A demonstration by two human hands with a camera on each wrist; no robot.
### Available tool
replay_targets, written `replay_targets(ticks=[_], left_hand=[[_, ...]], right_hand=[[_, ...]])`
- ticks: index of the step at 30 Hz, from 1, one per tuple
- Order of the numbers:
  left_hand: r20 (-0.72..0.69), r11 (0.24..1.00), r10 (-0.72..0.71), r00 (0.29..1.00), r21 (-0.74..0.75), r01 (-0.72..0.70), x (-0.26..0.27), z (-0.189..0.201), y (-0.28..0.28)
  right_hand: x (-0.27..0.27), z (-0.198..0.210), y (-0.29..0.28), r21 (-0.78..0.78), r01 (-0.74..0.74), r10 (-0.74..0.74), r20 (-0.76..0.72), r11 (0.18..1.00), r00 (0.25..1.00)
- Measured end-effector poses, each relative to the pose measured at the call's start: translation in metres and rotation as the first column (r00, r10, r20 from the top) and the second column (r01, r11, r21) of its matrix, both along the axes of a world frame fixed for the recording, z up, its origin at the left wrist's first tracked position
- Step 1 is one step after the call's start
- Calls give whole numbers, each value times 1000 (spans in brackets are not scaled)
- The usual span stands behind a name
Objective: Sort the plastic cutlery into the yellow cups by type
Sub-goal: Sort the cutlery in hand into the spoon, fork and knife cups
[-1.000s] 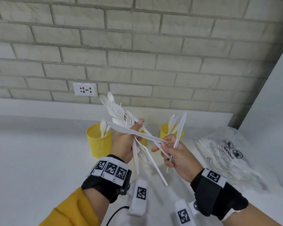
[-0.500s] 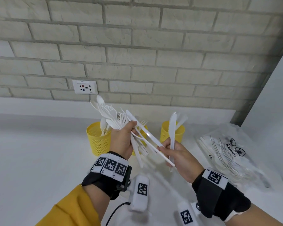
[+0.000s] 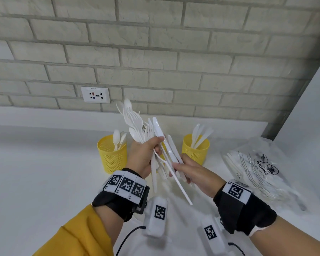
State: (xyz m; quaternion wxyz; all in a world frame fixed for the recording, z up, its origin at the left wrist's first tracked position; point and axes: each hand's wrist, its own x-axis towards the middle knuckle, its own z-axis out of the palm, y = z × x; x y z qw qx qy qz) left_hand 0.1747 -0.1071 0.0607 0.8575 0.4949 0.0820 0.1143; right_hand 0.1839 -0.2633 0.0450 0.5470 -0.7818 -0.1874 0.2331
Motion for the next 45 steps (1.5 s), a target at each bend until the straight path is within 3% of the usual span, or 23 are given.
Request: replay_targets(ticks=[4, 7, 10, 12, 14, 16, 19, 22, 24, 25, 27, 29, 30, 32, 33, 34, 35, 37, 43, 45], left_hand=[[-13, 998, -58, 998, 39, 59, 0, -4, -11], [23, 995, 57, 998, 76, -59, 0, -3, -6], [56, 992, 116, 992, 36, -118, -1, -2, 6], [66, 992, 111, 992, 51, -115, -2, -3, 8], [79, 991, 103, 992, 77, -109, -4, -3, 7], [93, 990, 97, 991, 97, -106, -5, -5, 4], [101, 983, 88, 991, 153, -103, -5, -11, 0], [87, 974, 87, 992, 202, -103, -4, -14, -5], [87, 972, 92, 992, 206, -108, -2, -14, -5], [84, 972, 95, 992, 209, -111, -1, -14, -5], [62, 969, 108, 992, 216, -119, 2, -15, -5], [45, 969, 129, 991, 209, -135, 4, -16, -5], [42, 969, 141, 989, 200, -146, 5, -16, -5], [41, 969, 168, 985, 174, -173, 7, -16, -8], [42, 971, 176, 984, 155, -180, 7, -14, -9], [48, 975, 174, 984, 132, -179, 7, -13, -9], [56, 979, 168, 984, 109, -173, 7, -12, -9], [78, 981, 169, 982, 83, -176, 5, -9, -5], [123, 988, 153, 981, -15, -152, -5, -3, 0], [108, 995, 97, 989, 3, -98, -9, 0, -3]], right_hand=[[3, 7, 14, 66, -107, 95, 165, 992, 982], [16, 13, 8, 74, -58, 47, 147, 996, 988], [51, 27, -7, 198, 220, -275, 315, 955, 908], [75, 40, -17, 403, 366, -508, 338, 839, 792], [94, 45, -21, 544, 418, -636, 309, 728, 707], [107, 38, -19, 587, 459, -698, 277, 667, 660], [122, 16, -16, 553, 478, -678, 232, 682, 698], [130, -3, -20, 306, 493, -568, 249, 814, 784], [132, -4, -24, 209, 520, -559, 249, 828, 791], [130, 0, -25, 210, 549, -588, 276, 809, 760], [117, 13, -25, 253, 596, -638, 451, 762, 624], [93, 26, -18, 328, 534, -603, 626, 779, 494], [80, 31, -13, 323, 438, -533, 657, 839, 534], [46, 38, 1, 131, 144, -194, 579, 981, 792], [31, 36, 7, -67, -19, 49, 485, 998, 873], [18, 34, 13, -280, -142, 249, 396, 949, 884], [8, 29, 17, -401, -195, 347, 351, 895, 870], [2, 25, 19, -389, -190, 338, 360, 902, 870], [-5, 28, 28, -32, -68, 75, 429, 997, 900], [-11, 26, 37, -3, -71, 64, 442, 998, 895]])
